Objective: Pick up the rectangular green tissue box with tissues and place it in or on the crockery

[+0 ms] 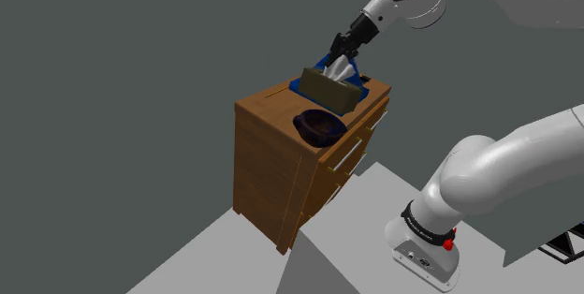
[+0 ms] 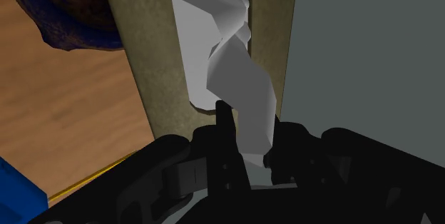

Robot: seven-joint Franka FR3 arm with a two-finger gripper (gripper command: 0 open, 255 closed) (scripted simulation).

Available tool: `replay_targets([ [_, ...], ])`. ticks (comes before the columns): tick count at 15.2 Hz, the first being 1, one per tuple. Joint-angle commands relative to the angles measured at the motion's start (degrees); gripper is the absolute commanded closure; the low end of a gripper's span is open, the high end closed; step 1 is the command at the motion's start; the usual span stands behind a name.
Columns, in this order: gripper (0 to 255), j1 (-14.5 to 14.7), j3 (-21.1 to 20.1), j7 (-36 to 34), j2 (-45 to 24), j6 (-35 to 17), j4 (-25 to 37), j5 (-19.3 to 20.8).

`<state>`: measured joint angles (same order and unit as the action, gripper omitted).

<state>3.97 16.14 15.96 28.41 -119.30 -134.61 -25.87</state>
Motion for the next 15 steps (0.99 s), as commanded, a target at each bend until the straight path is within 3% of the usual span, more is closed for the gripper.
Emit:
replay_targets([
  [1, 255, 0.1, 0.1, 0.9, -0.1, -1.5, -1.5, -0.4],
  [15, 255, 1.5, 1.6, 7.4, -3.1, -10.8, -9.2, -4.2],
])
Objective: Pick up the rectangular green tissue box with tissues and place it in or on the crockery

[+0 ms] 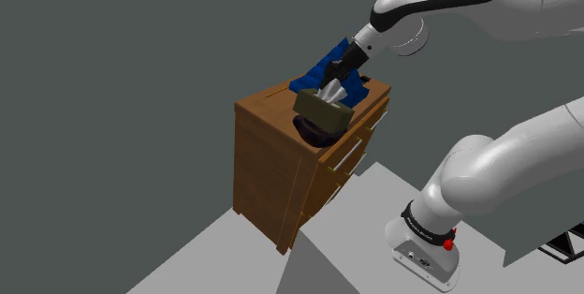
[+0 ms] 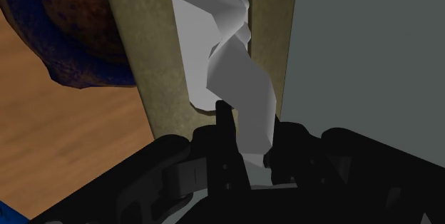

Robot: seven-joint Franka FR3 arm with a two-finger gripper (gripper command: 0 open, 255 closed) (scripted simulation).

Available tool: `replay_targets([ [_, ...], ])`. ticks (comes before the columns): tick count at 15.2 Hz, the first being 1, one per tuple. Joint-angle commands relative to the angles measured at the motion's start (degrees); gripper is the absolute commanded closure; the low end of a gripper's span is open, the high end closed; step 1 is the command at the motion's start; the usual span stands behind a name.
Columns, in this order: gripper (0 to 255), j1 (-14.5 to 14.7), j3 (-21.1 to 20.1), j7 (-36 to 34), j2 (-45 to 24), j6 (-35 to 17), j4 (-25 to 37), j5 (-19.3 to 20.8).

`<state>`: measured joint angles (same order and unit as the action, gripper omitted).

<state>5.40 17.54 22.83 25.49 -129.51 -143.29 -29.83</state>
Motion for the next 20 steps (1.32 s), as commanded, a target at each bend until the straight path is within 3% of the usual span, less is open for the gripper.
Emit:
replay_targets([
  [1, 255, 0.1, 0.1, 0.5, -0.2, -0.6, -0.5, -0.3],
  [8, 255, 0.1, 0.1, 0.5, -0.2, -0.6, -0.5, -0.3],
  [9, 0, 0.1, 0.1, 0.5, -0.2, -0.6, -0.5, -0.3],
  [14, 0, 0.1, 0.1, 0.5, -0.2, -0.6, -0.5, -0.3],
  [18, 0, -2.6, 1.0, -1.7, 3.9, 6.8, 2.5, 3.7],
  [20, 0, -2.6, 1.0, -1.6, 3.9, 6.8, 2.5, 3.7],
])
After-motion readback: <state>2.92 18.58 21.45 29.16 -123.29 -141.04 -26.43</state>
